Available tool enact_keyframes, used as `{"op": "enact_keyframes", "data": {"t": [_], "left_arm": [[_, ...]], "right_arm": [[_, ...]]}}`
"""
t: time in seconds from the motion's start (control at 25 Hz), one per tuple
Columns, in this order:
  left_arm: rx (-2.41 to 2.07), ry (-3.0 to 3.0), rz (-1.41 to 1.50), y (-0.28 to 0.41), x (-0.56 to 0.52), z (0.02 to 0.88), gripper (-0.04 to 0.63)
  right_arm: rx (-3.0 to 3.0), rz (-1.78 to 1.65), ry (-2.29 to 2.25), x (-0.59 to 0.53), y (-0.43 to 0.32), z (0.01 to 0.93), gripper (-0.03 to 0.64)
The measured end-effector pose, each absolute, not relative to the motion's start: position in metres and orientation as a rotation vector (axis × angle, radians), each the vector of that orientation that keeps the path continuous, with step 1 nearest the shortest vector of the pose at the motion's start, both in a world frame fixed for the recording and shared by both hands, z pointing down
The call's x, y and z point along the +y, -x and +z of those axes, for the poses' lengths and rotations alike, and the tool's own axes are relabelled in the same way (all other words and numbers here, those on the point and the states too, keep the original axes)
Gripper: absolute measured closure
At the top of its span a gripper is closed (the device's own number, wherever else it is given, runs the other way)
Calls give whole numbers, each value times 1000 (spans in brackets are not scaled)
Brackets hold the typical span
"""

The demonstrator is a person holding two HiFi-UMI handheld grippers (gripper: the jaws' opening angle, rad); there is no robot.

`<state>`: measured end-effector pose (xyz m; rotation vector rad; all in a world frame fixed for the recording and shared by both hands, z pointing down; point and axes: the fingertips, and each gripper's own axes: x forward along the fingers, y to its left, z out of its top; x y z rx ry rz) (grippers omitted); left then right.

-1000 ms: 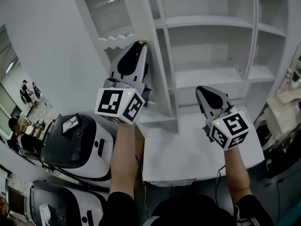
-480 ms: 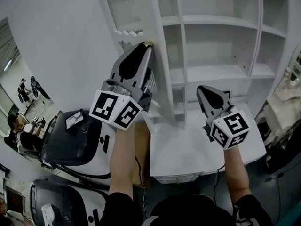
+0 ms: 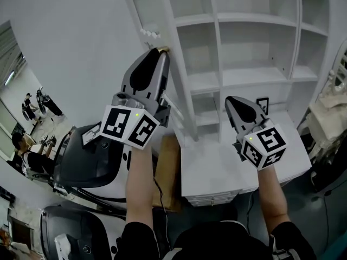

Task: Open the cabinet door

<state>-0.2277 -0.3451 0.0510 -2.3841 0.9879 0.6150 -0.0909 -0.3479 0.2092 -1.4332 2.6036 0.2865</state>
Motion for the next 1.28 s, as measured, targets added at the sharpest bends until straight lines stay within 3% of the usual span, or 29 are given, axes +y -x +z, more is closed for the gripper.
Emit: {"op": "enact_keyframes", "data": {"t": [0.4,0.96,1.28], "left_arm": [[1136,2274,591,285,-327,53,511],[1331,2209,592,359,-319,72,572],[1295,2219,554,359,-301,80,572]], "right_arm": [[2639,256,1377,-327,138,221,600],[2689,268,1347,-300,179,228,600],[2711,276,1329,-285,195,231,600]]}}
